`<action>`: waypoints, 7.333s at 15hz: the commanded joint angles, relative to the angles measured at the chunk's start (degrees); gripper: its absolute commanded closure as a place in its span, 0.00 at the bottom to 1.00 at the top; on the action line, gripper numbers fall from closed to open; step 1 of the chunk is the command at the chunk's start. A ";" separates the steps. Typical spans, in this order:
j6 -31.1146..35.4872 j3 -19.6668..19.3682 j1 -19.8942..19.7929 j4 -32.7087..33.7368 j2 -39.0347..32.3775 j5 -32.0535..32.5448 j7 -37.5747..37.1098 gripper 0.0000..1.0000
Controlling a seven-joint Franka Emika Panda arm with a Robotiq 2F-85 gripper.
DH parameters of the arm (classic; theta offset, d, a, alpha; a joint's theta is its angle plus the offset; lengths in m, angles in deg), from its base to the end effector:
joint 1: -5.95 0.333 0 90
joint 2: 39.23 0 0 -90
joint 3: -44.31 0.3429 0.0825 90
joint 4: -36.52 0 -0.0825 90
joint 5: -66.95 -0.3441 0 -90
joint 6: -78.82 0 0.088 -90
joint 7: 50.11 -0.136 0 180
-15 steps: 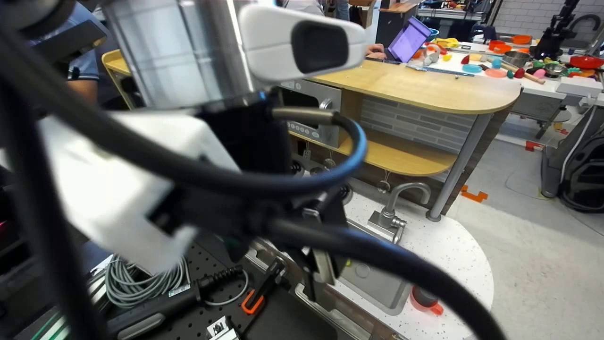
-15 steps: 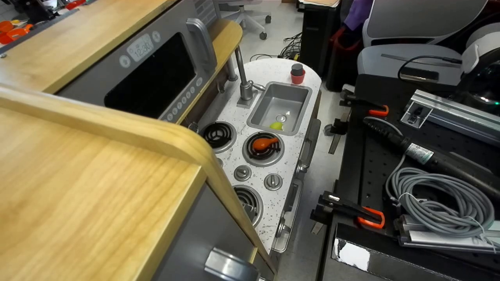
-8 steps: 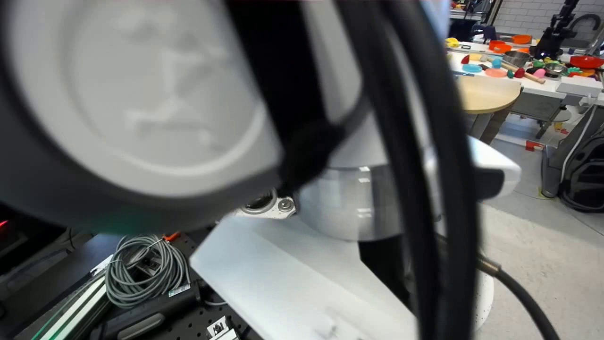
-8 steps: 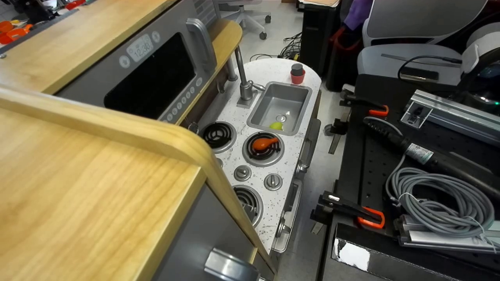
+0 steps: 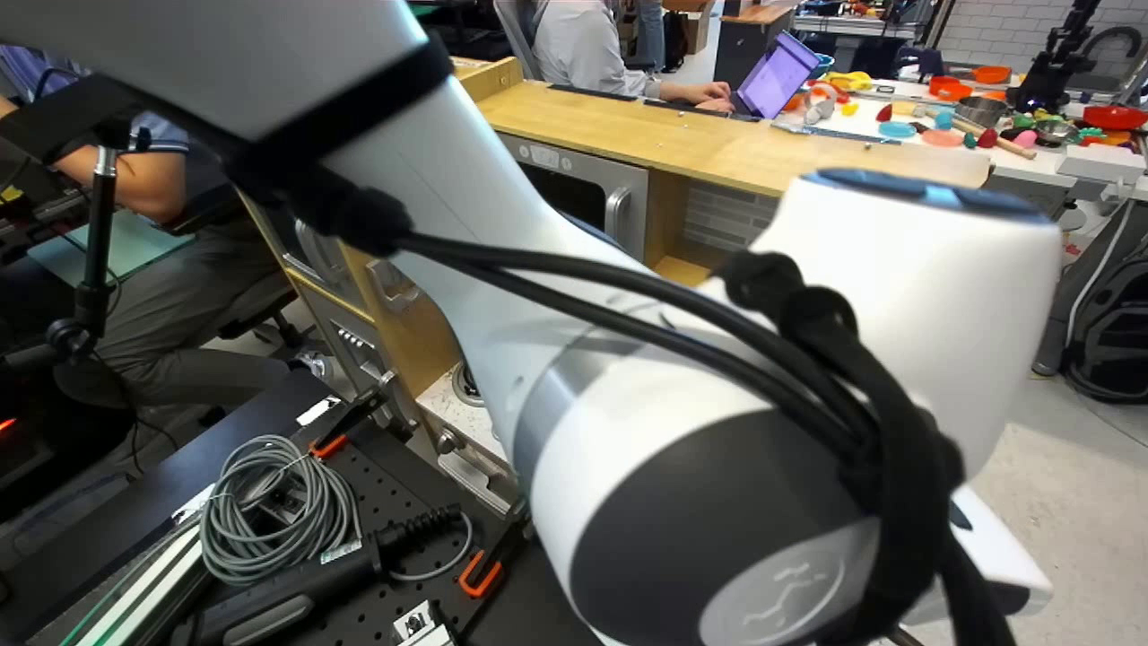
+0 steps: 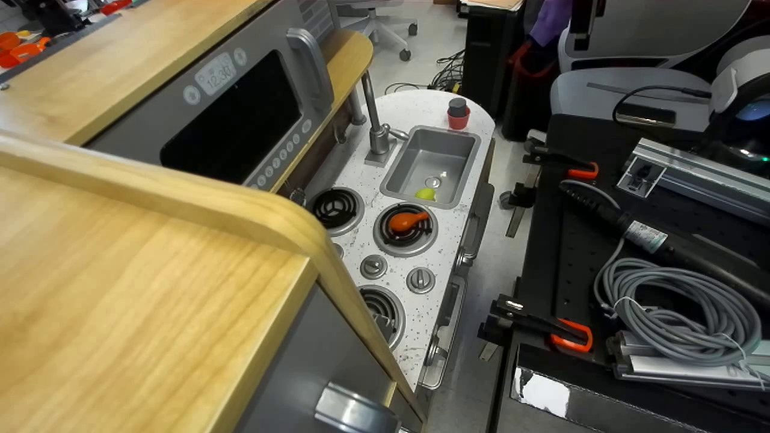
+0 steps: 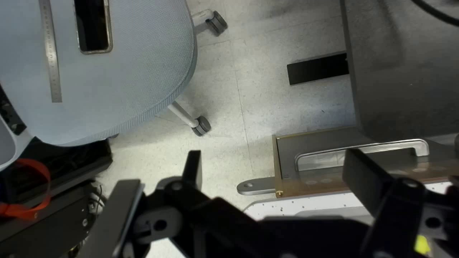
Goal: Take the gray block from the orange cup and put it in front of the cup
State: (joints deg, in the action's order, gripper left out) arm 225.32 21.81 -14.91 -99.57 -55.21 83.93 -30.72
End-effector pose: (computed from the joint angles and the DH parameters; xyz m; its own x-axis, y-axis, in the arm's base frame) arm 0.3496 -0.3351 0.2411 0.9666 -0.1685 -0.1932 -0.1320 -0.9732 0.1885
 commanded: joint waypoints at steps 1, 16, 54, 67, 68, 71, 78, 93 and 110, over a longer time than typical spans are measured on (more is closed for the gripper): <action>1.02 3.02 -3.93 8.25 -10.78 -5.06 2.75 0.00; 3.53 10.01 -9.74 33.04 -32.16 -8.50 1.72 0.00; 0.17 15.99 -5.98 53.19 -47.10 -9.67 1.08 0.58; -8.80 14.32 -5.50 54.45 -42.66 -9.56 0.55 0.89; -10.64 14.32 -5.46 55.30 -42.45 -9.67 0.43 0.89; -15.14 14.39 -5.35 59.04 -42.96 -9.86 0.00 0.89; -11.78 14.49 -4.49 66.04 -46.87 -10.23 -3.53 0.89; -10.70 13.76 -3.68 83.59 -63.69 -10.20 -10.04 0.39; -13.21 16.67 -13.86 45.00 -27.90 -9.06 9.70 0.00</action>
State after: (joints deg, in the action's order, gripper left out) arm 213.55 36.86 -27.03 -43.26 -92.80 75.15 -26.13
